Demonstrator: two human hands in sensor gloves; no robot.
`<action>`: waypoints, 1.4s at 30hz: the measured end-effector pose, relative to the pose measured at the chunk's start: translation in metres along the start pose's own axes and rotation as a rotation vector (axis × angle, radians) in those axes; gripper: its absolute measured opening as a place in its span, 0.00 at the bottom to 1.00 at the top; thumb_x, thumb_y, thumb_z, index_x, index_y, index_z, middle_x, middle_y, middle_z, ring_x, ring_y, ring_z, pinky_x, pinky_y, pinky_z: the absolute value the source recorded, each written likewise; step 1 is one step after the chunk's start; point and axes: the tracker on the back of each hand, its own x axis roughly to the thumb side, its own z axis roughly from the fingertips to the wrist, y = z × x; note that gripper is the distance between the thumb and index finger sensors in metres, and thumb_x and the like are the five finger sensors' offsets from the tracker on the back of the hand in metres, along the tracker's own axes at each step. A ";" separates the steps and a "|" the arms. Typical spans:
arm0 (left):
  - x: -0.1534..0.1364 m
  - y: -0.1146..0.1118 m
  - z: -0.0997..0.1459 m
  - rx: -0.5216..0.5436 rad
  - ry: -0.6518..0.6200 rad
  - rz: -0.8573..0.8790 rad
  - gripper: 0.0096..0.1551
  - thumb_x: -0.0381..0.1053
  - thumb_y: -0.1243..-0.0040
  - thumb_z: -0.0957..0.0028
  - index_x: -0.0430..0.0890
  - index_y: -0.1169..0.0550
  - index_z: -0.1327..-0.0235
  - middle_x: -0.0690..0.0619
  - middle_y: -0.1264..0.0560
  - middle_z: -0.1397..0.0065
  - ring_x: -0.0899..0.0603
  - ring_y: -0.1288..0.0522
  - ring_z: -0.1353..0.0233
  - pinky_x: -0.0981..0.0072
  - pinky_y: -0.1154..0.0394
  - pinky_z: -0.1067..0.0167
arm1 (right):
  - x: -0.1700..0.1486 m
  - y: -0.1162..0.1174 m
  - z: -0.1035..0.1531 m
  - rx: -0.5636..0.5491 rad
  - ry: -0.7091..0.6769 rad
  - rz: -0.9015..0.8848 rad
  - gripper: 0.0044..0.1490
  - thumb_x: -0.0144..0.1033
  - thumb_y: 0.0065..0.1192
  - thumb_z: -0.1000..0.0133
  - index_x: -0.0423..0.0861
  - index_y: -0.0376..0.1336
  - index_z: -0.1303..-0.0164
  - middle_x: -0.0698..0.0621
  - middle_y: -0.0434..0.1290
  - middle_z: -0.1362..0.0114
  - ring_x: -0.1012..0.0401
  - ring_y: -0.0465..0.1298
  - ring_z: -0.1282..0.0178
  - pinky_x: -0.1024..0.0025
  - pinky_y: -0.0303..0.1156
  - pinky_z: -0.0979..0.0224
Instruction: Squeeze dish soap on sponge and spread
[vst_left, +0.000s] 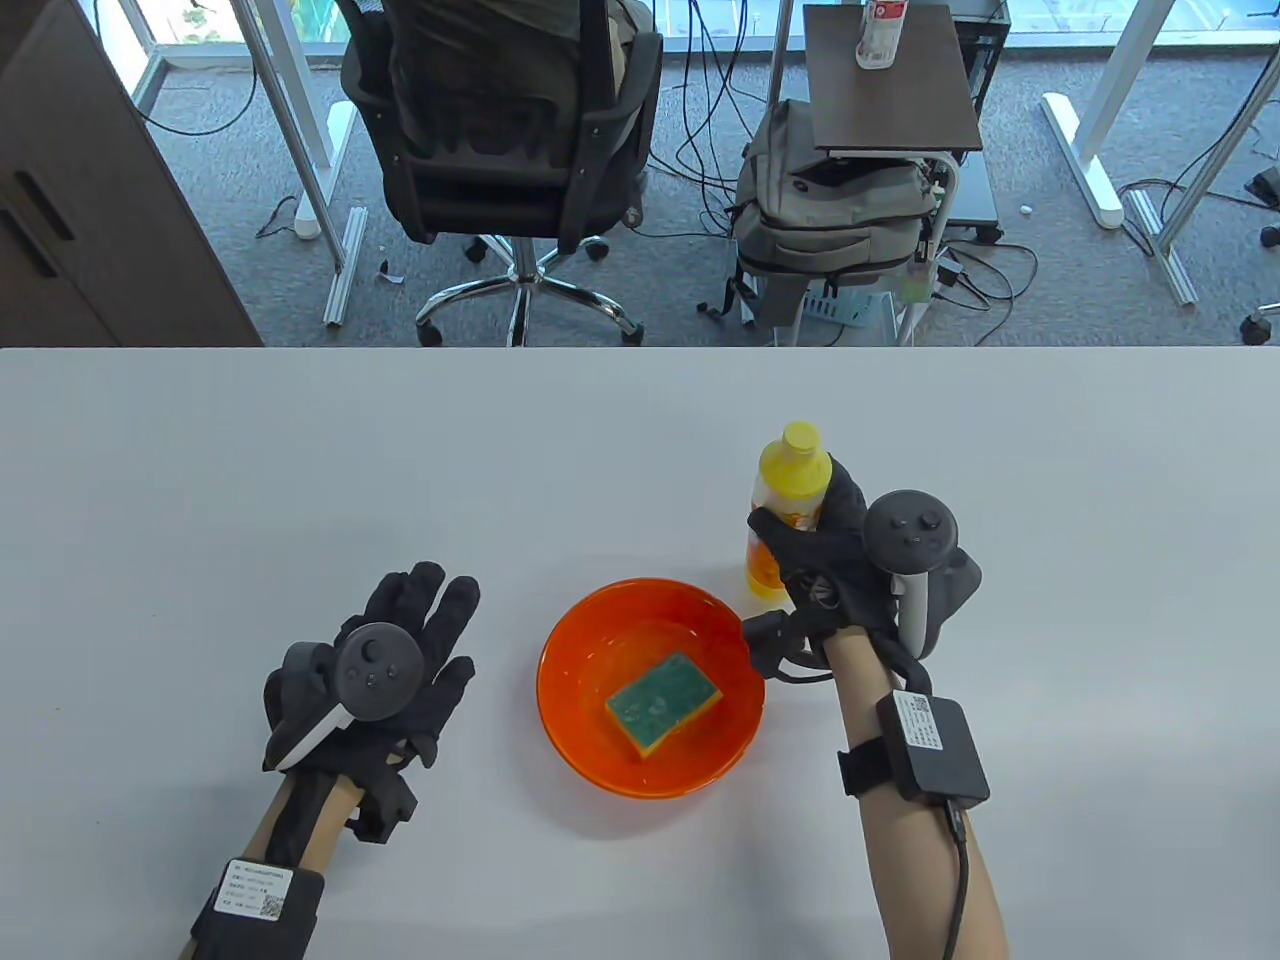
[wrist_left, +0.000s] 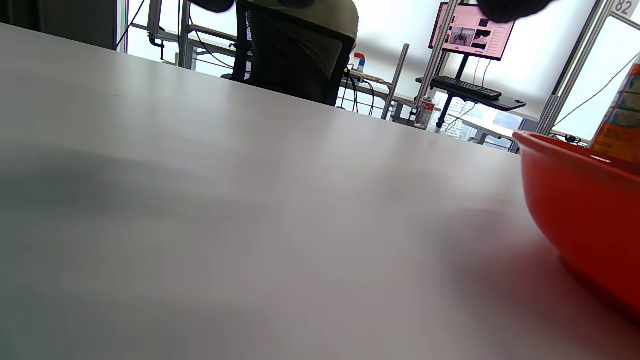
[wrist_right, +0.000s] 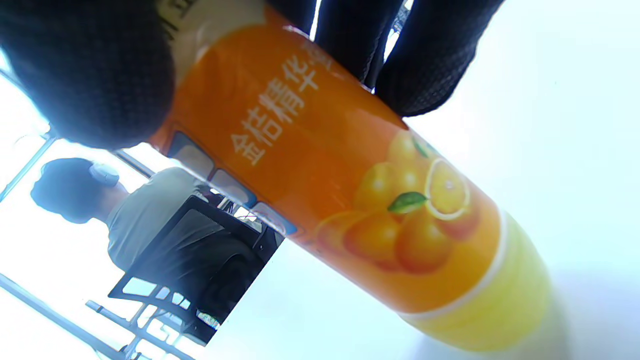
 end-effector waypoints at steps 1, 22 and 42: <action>-0.001 0.000 0.000 0.006 0.004 -0.004 0.40 0.64 0.48 0.51 0.71 0.45 0.24 0.61 0.53 0.12 0.41 0.50 0.09 0.32 0.46 0.18 | 0.000 0.003 -0.001 0.004 -0.002 0.009 0.51 0.57 0.80 0.64 0.70 0.56 0.30 0.59 0.62 0.18 0.52 0.74 0.23 0.50 0.77 0.25; 0.003 0.008 0.007 0.096 0.019 -0.128 0.47 0.73 0.49 0.57 0.67 0.48 0.22 0.63 0.53 0.11 0.46 0.53 0.08 0.35 0.53 0.16 | -0.026 -0.045 0.062 0.067 -0.390 0.650 0.62 0.72 0.54 0.61 0.61 0.35 0.21 0.54 0.39 0.12 0.51 0.46 0.12 0.52 0.47 0.13; 0.009 0.009 0.011 0.119 0.017 -0.189 0.50 0.75 0.52 0.59 0.66 0.50 0.22 0.61 0.55 0.11 0.47 0.56 0.08 0.38 0.56 0.16 | -0.056 -0.046 0.095 0.129 -0.447 0.836 0.63 0.75 0.50 0.61 0.59 0.34 0.21 0.52 0.38 0.12 0.48 0.44 0.12 0.48 0.44 0.15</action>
